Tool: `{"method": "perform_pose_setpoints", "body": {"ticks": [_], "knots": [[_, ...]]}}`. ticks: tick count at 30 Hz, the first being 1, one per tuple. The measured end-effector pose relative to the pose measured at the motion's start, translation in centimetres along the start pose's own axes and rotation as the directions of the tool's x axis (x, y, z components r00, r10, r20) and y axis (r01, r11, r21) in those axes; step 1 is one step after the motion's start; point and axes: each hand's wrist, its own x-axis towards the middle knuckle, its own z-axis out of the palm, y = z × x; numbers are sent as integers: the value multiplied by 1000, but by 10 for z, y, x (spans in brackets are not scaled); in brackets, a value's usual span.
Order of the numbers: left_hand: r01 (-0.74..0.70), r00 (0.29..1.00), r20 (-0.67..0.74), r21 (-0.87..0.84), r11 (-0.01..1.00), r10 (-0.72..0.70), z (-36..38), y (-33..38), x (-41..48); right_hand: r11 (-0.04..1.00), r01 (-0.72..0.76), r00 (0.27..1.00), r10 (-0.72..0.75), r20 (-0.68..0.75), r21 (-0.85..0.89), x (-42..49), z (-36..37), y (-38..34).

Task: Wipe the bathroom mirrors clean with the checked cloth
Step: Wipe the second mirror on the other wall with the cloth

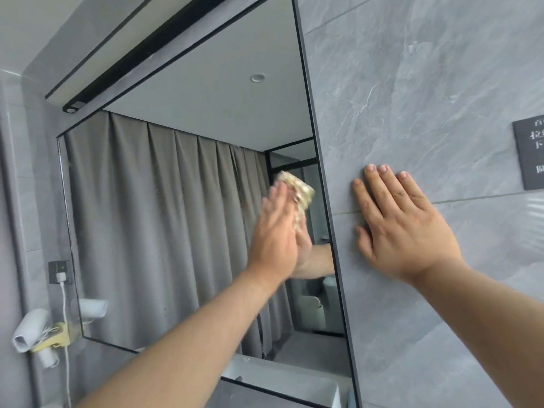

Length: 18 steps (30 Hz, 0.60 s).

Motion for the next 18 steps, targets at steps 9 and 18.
{"method": "perform_pose_setpoints", "body": {"ticks": [9,18], "knots": [[-304,928,235,36,952,288,10,17,-71,1000,6,1000,-6,12,0,-1,0,0],[-209,961,216,163,964,171,-22,-30,26,1000,5,1000,-6,23,18,-1,0,0]]}}
